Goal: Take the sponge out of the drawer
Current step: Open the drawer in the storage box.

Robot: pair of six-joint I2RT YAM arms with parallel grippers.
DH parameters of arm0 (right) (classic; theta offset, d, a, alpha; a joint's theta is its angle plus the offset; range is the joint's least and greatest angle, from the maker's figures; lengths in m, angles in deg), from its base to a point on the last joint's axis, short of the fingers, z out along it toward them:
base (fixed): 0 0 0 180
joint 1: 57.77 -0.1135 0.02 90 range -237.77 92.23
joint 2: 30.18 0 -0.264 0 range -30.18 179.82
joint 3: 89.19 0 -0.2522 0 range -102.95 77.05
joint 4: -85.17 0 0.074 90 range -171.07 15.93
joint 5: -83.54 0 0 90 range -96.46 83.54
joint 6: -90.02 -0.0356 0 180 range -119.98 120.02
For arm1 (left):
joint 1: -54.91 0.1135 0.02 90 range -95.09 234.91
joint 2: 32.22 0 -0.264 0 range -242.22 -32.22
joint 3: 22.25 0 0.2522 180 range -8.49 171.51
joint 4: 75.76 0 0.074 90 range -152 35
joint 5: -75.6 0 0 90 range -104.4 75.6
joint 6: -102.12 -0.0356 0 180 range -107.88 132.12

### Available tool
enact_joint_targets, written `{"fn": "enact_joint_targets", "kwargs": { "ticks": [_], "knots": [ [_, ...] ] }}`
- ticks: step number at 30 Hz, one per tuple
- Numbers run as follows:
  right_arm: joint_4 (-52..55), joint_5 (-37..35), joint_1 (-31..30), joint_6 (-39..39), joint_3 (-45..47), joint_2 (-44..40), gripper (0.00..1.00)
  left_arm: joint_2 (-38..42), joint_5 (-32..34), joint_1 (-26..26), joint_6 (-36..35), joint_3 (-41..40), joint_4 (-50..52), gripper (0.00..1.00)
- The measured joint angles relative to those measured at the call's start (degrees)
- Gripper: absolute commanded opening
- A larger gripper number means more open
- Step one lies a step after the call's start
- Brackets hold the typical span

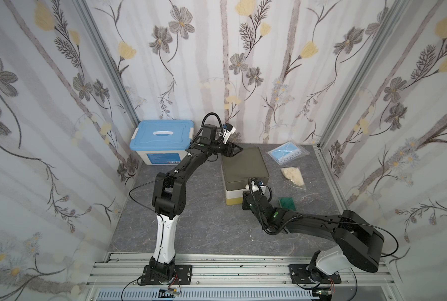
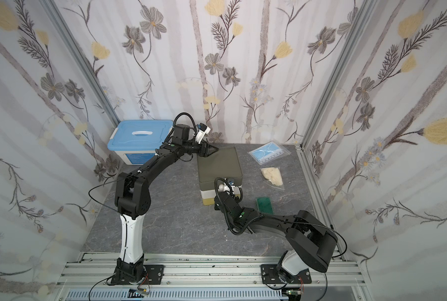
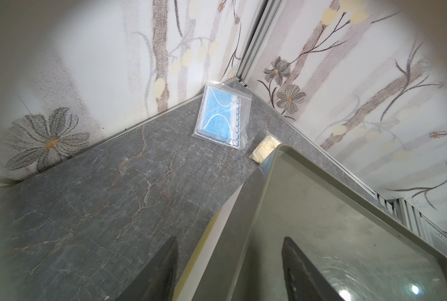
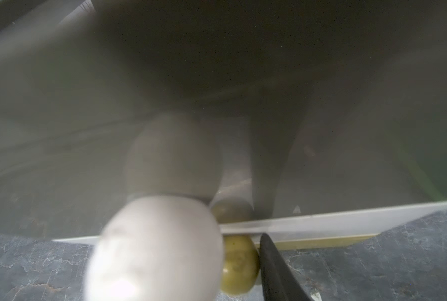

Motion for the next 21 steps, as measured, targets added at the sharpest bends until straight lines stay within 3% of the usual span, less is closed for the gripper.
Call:
{"fn": "enact_joint_targets", "kwargs": {
  "ticks": [2, 13, 21],
  "knots": [
    [0.0, -0.1, 0.0, -0.3, 0.0, 0.3, 0.40, 0.0, 0.2, 0.1, 0.0, 0.0, 0.0, 0.64],
    [-1.7, -0.5, 0.4, -0.9, 0.7, 1.0, 0.12, 0.0, 1.0, 0.3, -0.3, 0.2, 0.5, 0.64],
    [-0.7, 1.4, 0.4, -1.0, 1.4, -0.9, 0.09, -0.6, 1.1, 0.3, -0.4, 1.6, 2.3, 0.64]
  ]
}}
